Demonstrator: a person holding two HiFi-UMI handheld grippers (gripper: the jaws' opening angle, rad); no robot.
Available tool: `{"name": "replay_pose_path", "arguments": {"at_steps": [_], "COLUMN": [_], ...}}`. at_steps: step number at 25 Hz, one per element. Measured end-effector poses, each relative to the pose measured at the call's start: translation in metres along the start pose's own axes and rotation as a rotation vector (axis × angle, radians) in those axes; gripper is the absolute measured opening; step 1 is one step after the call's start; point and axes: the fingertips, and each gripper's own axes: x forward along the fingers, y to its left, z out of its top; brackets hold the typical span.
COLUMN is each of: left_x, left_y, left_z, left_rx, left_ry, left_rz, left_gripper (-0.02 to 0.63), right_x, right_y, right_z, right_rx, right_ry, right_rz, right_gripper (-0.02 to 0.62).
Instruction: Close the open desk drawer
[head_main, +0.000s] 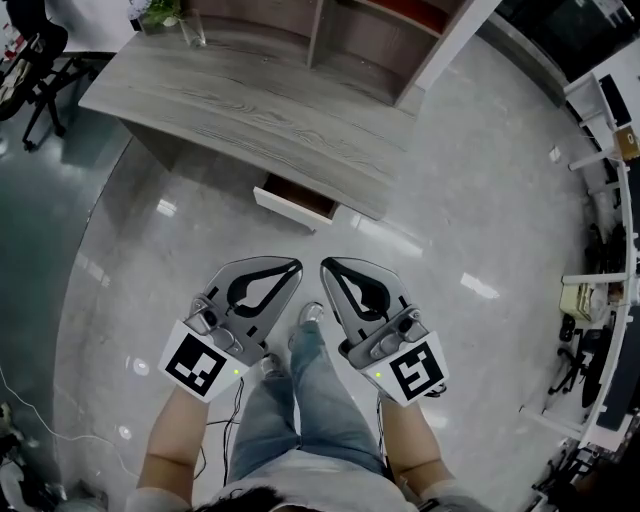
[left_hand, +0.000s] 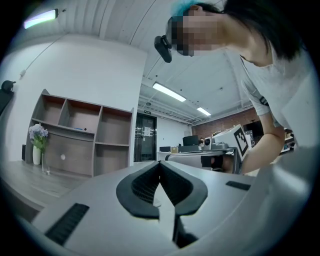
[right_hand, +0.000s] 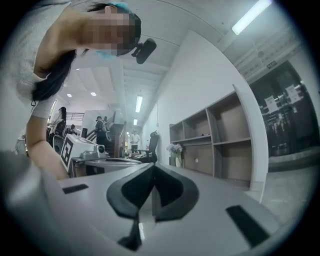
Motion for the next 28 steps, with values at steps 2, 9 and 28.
{"name": "replay_pose_path", "arguments": {"at_steps": [2,9,28], "left_x": [0.003,0.011,0.034], "left_y": [0.003,0.017,0.041], "left_z": [-0.014,-0.062,-0.199], "left_rx": [-0.001,-0.032,0.018], "left_ry": [0.011,0.017,0.042], "left_rz": [-0.002,0.018,0.042], "left_gripper": [0.011,0.011,0.011], "right_x": [0.002,0.005,0.026], "right_y": [-0.003,-0.015,-0.027], "right_z": [-0.013,-0.063,-0.176], "right_rx": [0.002,-0.01,-0.006], "right_ry": [0.007,0.038,0.066], "right_rz": [-0.004,-0.014,0.02], "right_gripper": [0.008,0.008,0.008]}}
